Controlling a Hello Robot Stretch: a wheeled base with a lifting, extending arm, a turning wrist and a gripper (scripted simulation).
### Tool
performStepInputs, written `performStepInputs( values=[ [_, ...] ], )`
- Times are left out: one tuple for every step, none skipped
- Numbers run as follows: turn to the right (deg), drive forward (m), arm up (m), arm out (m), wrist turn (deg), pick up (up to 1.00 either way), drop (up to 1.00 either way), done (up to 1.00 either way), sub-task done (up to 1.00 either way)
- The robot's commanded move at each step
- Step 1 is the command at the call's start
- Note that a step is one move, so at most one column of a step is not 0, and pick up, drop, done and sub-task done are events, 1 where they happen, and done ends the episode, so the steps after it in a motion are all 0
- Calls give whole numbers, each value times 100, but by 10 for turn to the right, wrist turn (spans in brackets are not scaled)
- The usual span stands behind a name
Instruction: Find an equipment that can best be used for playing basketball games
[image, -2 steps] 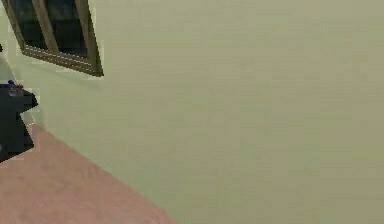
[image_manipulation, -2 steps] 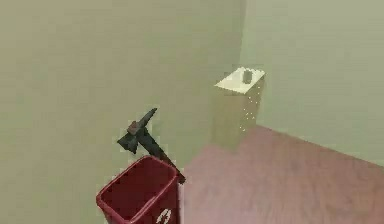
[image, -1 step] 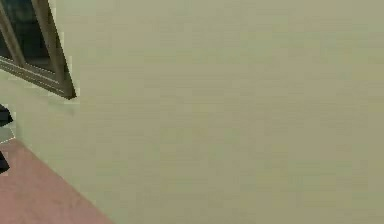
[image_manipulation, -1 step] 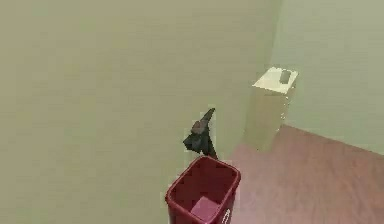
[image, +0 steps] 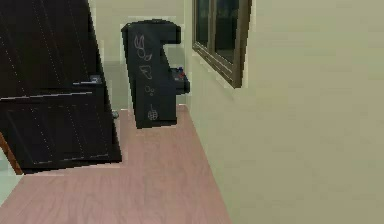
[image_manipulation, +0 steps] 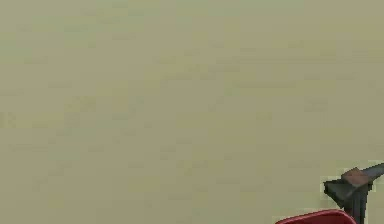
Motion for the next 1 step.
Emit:
performStepInputs(
  values=[
    [-60,0,0,0,0,0,0,0,0]
  ],
)
